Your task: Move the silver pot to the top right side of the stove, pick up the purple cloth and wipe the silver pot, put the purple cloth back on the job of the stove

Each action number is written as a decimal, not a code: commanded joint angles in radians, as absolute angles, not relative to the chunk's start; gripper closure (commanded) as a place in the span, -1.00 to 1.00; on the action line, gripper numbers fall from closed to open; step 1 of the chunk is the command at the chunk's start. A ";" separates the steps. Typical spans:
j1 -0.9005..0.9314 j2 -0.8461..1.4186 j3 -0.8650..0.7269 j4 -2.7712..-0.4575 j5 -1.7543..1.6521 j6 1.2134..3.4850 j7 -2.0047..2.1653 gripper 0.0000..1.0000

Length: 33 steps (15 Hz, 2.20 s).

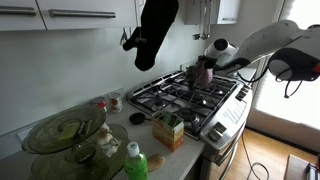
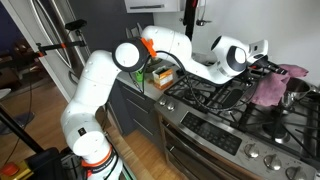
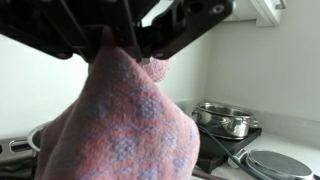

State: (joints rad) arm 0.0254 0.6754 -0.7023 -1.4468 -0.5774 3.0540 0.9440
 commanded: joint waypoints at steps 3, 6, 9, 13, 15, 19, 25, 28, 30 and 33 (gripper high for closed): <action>-0.010 0.805 -0.686 -1.316 -0.487 3.061 1.067 0.92; -0.029 0.839 -0.653 -1.271 -0.430 3.035 1.090 0.92; -0.077 0.841 -0.557 -1.237 -0.374 3.015 1.055 0.92; -0.165 0.837 -0.389 -1.178 -0.308 2.983 1.007 0.92; -0.207 0.846 -0.317 -1.140 -0.276 2.976 0.992 0.92; -0.244 0.851 -0.261 -1.111 -0.295 2.926 0.932 0.92; -0.217 0.840 -0.386 -1.097 -0.385 2.835 0.847 0.92; -0.199 0.864 -0.479 -1.064 -0.440 2.817 0.881 0.92; -0.197 0.868 -0.497 -1.058 -0.446 2.812 0.884 0.92; -0.209 0.844 -0.436 -1.080 -0.414 2.830 0.839 0.92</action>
